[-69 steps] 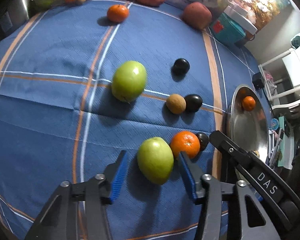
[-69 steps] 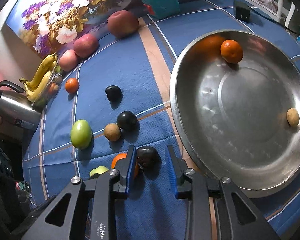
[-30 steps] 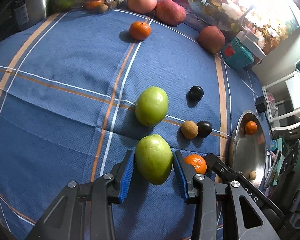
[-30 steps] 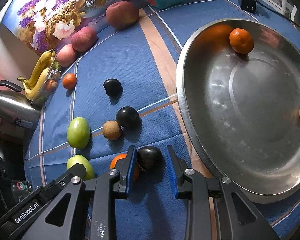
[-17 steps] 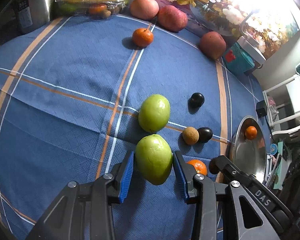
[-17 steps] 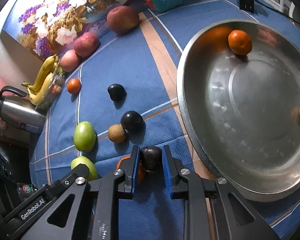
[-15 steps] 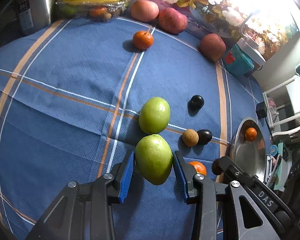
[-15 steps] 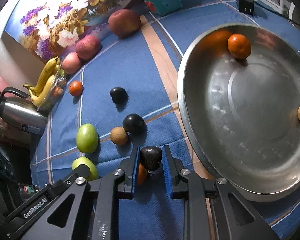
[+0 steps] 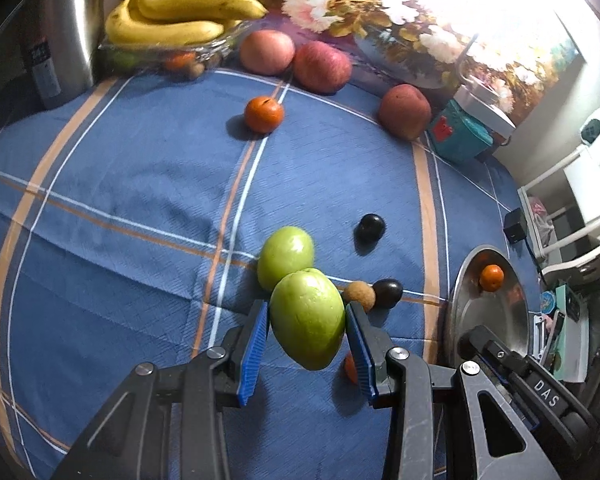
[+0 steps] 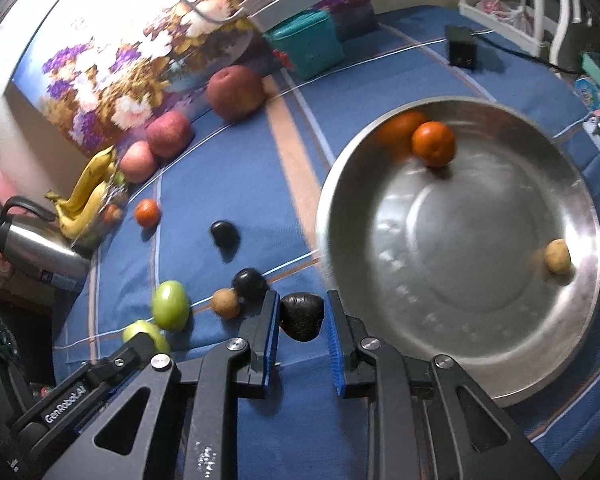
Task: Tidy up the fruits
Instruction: 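Carry the green fruit and dark plum into the steel bowl and release both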
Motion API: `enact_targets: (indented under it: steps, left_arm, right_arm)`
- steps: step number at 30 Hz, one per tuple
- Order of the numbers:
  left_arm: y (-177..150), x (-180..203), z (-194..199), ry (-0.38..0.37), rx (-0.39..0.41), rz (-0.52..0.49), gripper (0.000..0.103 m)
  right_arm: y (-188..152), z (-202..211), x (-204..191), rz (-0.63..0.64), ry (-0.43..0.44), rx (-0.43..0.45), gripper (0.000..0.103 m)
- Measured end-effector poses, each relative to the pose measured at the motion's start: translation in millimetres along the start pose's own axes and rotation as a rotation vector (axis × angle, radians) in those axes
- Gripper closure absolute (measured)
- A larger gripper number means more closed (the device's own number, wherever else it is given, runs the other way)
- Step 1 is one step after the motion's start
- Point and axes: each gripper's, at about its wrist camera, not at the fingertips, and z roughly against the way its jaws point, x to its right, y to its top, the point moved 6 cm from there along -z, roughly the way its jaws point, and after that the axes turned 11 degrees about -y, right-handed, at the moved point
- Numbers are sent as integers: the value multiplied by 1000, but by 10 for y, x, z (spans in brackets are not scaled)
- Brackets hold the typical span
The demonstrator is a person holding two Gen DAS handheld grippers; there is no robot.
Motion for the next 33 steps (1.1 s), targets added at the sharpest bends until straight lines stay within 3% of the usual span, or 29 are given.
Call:
enact_targets:
  steps: [13, 23, 33]
  left_arm:
    - [-146, 712, -270, -24, -31, -197, 61]
    - [-435, 1568, -546, -91, -44, -453, 61]
    - [-625, 1760, -741, -93, -82, -531, 61]
  right_arm:
    - [201, 122, 794, -152, -138, 54, 80]
    - [262, 208, 1196, -220, -169, 80, 80]
    - [216, 123, 1337, -234, -169, 39, 80]
